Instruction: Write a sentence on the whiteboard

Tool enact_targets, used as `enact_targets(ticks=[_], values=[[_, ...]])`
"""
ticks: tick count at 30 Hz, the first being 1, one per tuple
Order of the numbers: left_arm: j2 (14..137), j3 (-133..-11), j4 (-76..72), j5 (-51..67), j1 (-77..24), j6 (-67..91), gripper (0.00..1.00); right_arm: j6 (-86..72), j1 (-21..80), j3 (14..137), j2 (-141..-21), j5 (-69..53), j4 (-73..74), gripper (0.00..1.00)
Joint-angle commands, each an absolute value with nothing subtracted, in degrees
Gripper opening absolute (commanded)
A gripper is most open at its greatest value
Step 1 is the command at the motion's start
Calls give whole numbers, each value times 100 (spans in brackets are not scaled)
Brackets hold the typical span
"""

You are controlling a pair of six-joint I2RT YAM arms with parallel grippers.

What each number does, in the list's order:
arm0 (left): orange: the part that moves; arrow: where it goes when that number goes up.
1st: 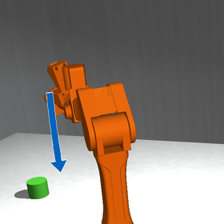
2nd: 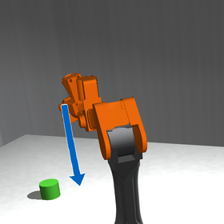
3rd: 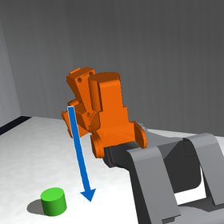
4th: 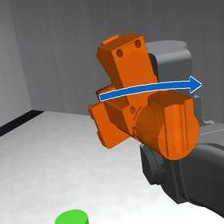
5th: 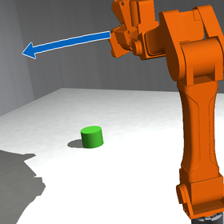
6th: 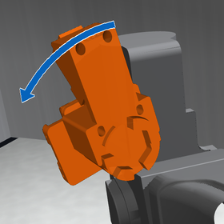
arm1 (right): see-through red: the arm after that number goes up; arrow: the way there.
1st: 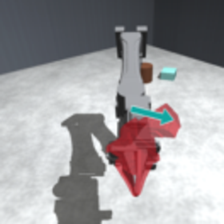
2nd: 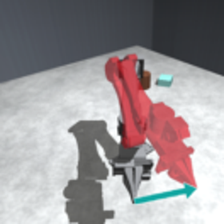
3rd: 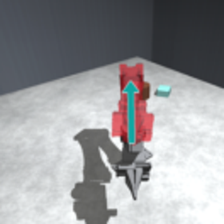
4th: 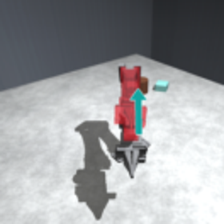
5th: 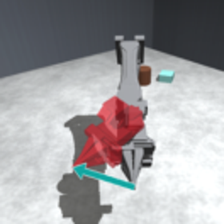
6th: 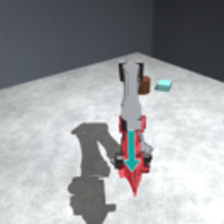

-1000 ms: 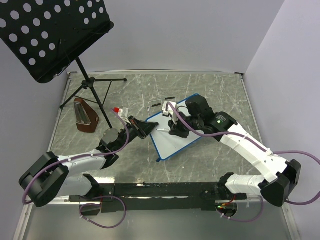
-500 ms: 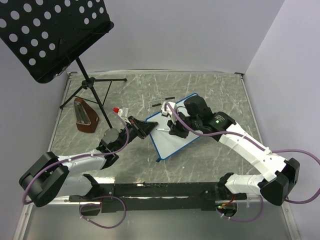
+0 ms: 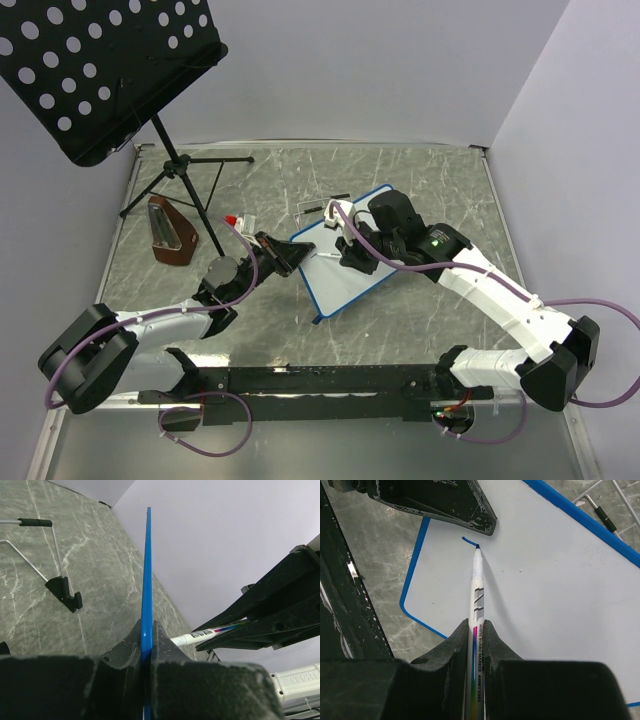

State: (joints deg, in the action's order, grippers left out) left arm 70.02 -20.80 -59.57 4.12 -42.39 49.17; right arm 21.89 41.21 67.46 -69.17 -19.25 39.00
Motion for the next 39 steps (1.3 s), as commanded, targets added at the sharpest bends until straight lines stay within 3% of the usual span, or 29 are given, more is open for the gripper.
enact_targets(ticks=[1,14,39], values=[[6847,-2189,-7137,589,-4289,5185,1,2118,4034,6855,-6838,-1766,3674,0],[6873,-2197,-7145,598,-4289,5185,1,2259,4043,6838,-6873,-2355,3823,0],[6697,-2127,-7014,404,-4289,5133,1,2601,4043,6680,-6882,-2329,4412,0]])
